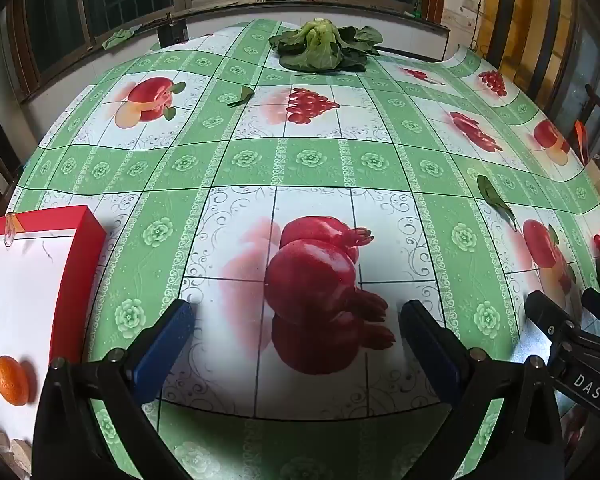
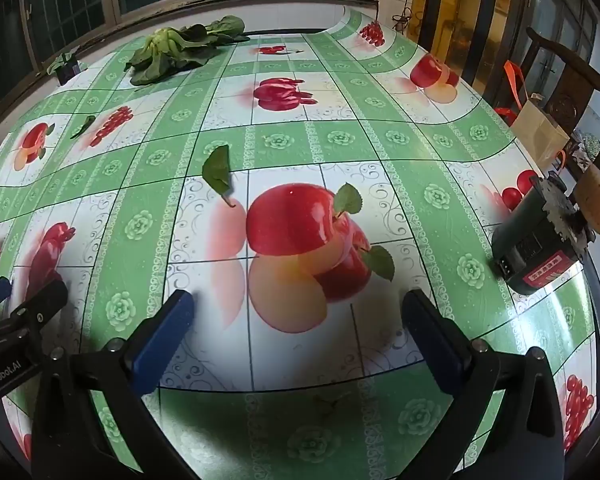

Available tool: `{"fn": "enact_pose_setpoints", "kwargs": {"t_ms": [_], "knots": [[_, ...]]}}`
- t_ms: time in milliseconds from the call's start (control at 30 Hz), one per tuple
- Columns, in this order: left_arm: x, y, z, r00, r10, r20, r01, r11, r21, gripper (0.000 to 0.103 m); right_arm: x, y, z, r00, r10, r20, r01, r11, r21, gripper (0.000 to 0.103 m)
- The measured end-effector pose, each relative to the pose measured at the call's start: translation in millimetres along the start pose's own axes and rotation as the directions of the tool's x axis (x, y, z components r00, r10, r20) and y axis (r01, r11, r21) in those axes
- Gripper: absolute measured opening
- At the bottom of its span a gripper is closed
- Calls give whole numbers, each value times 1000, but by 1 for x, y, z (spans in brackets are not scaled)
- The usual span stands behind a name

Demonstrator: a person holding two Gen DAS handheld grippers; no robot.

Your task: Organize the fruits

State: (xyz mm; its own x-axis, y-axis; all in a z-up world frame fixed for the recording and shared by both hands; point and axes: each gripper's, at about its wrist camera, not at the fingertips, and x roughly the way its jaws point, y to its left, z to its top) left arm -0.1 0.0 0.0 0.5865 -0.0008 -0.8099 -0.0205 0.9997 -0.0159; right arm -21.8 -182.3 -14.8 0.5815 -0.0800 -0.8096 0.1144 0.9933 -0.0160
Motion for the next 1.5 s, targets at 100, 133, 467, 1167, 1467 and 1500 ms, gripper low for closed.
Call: {"fn": "enact_pose_setpoints", "kwargs": {"t_ms": [100,133,467,1167,1467,1500], "knots": [[0,0,0,1000,0,0,0,1000,0,103,0,0,0,1000,13,-6,-13,1000,8,103],[0,0,0,1000,0,-1,0,1000,0,103,0,0,0,1000,13,-5,-13,1000,8,103],[0,0,0,1000,0,-1,0,1000,0,103,0,-1,0,1000,17,-5,-17,1000,10,103],[0,0,0,1000,0,-1,0,1000,0,103,0,-1,0,1000,19,-6,-19,1000,10,103],[0,0,0,1000,0,-1,0,1000,0,103,0,-1,0,1000,20,-6,-20,1000,10,103],[0,0,0,1000,0,-1,0,1000,0,103,0,-1,0,1000,20,-6,-20,1000,10,103]]}}
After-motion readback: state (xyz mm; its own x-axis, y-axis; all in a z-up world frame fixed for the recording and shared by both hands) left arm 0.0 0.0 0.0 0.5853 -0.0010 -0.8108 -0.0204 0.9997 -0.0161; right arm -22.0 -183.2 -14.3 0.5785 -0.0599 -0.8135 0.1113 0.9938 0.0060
